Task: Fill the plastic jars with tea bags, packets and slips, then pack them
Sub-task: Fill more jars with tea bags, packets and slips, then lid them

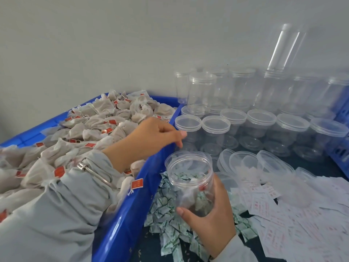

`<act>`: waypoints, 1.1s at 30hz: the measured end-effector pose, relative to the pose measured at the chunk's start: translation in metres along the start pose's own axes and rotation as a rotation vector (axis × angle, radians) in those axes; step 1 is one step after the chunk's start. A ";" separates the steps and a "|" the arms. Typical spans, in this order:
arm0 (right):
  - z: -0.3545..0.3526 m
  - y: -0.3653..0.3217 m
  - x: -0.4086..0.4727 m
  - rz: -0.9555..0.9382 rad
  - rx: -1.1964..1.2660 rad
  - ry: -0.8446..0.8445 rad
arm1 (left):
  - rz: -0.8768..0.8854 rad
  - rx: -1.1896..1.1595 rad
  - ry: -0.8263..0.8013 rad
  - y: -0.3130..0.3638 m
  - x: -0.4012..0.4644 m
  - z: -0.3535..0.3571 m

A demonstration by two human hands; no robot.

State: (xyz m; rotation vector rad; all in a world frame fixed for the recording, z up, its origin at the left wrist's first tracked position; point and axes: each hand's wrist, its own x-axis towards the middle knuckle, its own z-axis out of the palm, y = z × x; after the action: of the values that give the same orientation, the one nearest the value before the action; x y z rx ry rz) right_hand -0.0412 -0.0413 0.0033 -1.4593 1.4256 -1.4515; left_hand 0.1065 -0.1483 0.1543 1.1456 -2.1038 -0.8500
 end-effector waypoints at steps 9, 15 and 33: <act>-0.001 0.000 0.000 -0.004 -0.001 0.004 | -0.275 0.268 0.432 -0.072 0.030 -0.027; 0.000 -0.002 -0.001 0.015 0.029 -0.001 | -0.319 0.296 0.061 -0.101 0.036 -0.010; 0.001 -0.002 -0.001 -0.029 0.002 -0.039 | -0.355 0.175 0.128 -0.097 0.037 -0.007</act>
State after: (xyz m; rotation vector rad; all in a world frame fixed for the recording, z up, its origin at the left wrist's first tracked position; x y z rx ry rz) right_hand -0.0396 -0.0402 0.0045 -1.5051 1.3842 -1.4344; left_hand 0.1432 -0.2234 0.0921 1.6555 -1.9288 -0.7325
